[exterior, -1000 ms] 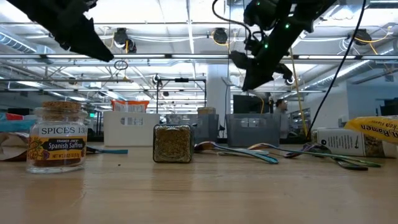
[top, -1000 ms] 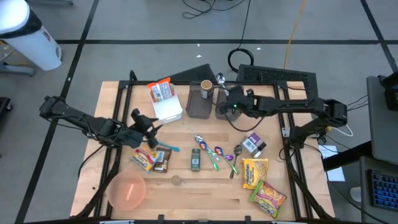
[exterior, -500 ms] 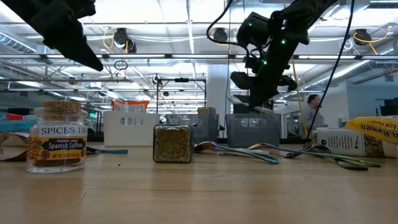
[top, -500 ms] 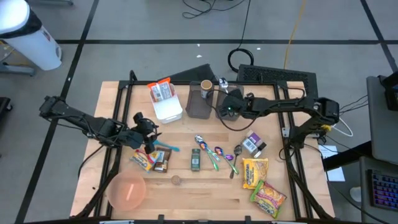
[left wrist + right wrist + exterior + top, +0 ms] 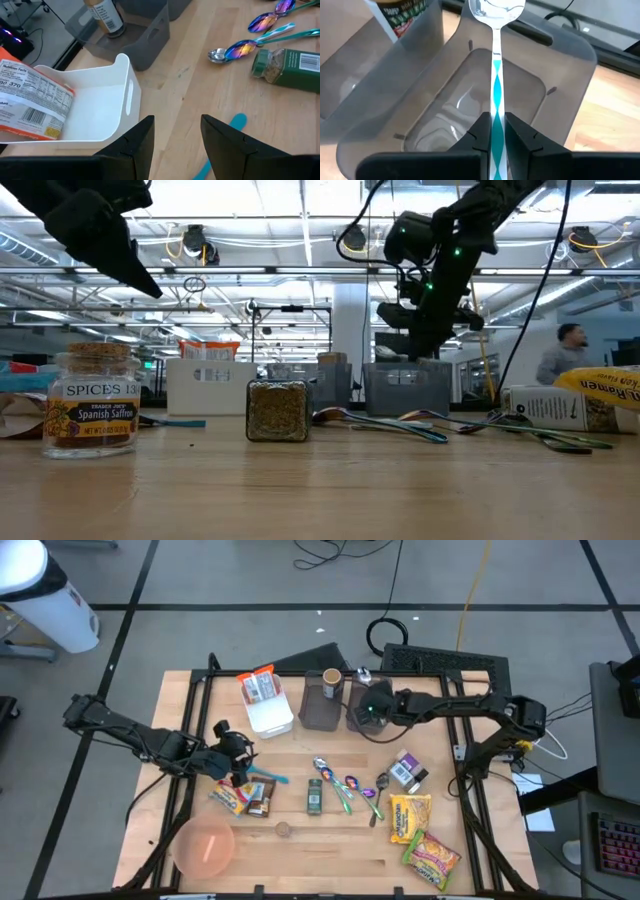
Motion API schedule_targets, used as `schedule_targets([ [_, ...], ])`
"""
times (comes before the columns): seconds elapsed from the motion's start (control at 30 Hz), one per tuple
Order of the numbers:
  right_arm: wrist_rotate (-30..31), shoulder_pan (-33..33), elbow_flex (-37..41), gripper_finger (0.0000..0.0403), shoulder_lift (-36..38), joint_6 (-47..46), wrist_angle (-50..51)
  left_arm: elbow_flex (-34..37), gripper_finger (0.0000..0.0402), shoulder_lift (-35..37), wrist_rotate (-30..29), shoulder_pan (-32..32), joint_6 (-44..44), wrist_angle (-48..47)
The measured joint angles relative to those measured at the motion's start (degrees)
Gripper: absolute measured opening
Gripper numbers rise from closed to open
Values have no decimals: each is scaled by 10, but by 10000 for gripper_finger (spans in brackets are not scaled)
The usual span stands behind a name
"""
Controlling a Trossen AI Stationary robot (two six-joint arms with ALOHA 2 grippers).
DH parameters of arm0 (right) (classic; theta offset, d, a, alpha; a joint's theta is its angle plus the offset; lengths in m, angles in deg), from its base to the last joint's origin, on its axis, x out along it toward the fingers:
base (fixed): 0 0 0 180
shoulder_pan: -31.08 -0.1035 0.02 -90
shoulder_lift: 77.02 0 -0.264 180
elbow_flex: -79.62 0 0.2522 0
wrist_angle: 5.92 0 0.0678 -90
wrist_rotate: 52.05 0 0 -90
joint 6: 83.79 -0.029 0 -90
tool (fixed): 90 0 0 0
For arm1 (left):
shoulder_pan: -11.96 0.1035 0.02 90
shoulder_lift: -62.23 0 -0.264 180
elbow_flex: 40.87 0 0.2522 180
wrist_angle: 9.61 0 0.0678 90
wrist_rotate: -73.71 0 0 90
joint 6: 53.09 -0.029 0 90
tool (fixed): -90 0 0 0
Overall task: Pick & Place Food Item
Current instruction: Put the bottom blue patterned spoon into the right black bin
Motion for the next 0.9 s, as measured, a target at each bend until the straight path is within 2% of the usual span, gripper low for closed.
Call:
schedule_targets([
  [0.4,-60,45,0,19,0,39,-4,0,170,0,-2,0,3,6],
  [0.9,-76,49,0,19,-8,59,-6,0,170,0,-2,9,-26,73],
])
